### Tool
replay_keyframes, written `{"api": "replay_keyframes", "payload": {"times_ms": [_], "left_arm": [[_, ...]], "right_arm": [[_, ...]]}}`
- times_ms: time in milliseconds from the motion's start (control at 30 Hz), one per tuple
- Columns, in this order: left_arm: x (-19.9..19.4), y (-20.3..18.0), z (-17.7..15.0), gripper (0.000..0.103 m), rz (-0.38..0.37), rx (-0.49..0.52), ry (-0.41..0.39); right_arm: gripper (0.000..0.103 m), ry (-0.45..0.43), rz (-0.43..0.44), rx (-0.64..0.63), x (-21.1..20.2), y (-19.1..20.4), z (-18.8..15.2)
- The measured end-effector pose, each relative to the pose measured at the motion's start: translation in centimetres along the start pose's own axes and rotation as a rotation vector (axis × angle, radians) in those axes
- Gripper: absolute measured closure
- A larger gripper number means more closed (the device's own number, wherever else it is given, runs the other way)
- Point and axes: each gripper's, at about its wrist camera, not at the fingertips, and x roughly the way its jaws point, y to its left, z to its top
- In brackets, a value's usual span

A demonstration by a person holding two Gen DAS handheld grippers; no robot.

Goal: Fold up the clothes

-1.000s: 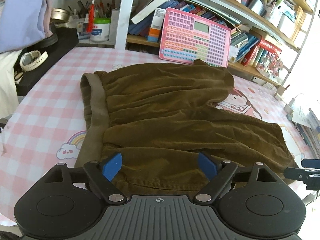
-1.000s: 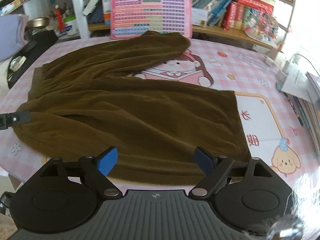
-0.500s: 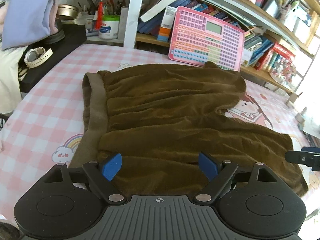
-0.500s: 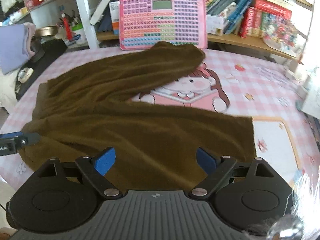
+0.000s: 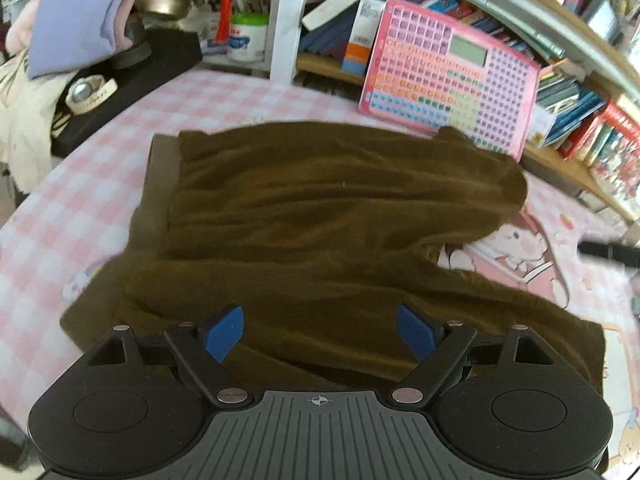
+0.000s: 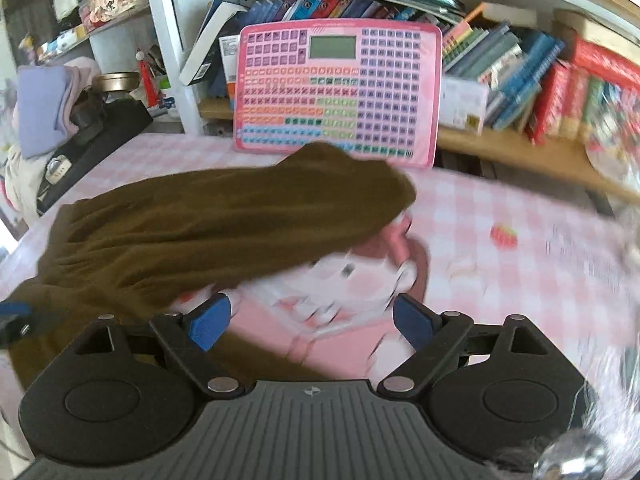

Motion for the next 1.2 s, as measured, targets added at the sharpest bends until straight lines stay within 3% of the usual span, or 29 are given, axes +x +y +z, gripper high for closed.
{"api": "replay_keyframes", "payload": {"times_ms": [267,433,567,800,1067,1100,1133,1200], "left_arm": [[0.5,-2.0,-1.6,0.016,0.102,-0.045,0.064],[0.3,-2.8,-2.4,0.016,0.161,-0.047,0.093],[-0.2,-2.2,-2.9,0.016,0.22,-0.084,0.104],[-0.8,-1.2,-2.8,0.016,0.289,-0.141,0.108],[0.0,-1.8,-2.6,0.016,0.303,-0.144,0.13],[0.0,-1.9,-2.5,0.016,0.303,-0.141,0.131],[0.0,-2.0,-2.4,0.016,0.305,-0.135,0.128],[-0.1,-2.2,-2.3,0.016,0.309,-0.127,0.124]], "right_arm": [[0.015,0.011,0.113,-0.113,6.3,-5.3,5.8],[0.015,-0.036,0.259,-0.153,9.0,-8.3,8.8],[0.016,-0.025,0.277,-0.144,11.9,-10.3,10.7],[0.017,0.061,0.343,-0.03,16.6,-13.2,11.7],[0.017,0.146,0.397,0.161,20.3,-16.1,11.4],[0.02,0.161,0.431,0.187,20.3,-16.2,11.2],[0.033,0.175,0.465,0.214,20.3,-16.4,11.1],[0.042,0.165,0.587,0.258,19.1,-17.0,10.8]]}}
